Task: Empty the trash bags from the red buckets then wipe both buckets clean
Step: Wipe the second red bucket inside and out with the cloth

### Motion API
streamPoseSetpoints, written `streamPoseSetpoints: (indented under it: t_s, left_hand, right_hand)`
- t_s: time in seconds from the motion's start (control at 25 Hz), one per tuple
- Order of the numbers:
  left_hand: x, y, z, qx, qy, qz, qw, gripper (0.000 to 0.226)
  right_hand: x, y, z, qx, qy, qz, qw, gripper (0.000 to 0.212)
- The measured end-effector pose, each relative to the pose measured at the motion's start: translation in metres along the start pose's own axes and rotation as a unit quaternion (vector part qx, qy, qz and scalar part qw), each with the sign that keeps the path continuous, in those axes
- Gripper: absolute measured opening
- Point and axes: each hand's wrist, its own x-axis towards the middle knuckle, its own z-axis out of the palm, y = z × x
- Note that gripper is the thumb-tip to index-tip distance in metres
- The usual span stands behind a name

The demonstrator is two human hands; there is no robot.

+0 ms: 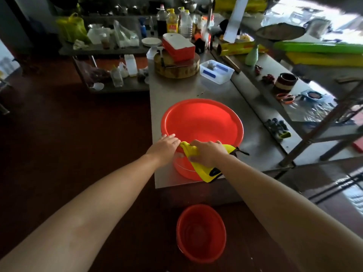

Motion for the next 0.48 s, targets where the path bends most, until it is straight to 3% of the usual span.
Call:
streamPoseSetpoints:
  t_s: [0.2,0.36,0.48]
  left_hand:
    - [0.002,-0.013,0.015,0.015,0.072,0.003,0.997,0.049]
    - [-0.001,-0.009,0.020,0.032,0.093,0.008,0.995,0.057]
    - [-0.005,0.003,0.025,0.024,0.113,0.009,0.993,0.066]
  right_hand:
    - [-0.008,-0.032,0.012,-0.021,0.076,0.046,0.996,0.047]
    - [-0.015,-0.042,0.013,-0.031,0.124,0.093,0.987,0.044]
    - [-0.012,-0.042,0.004,0.004,0.102,0.156,0.983,0.042]
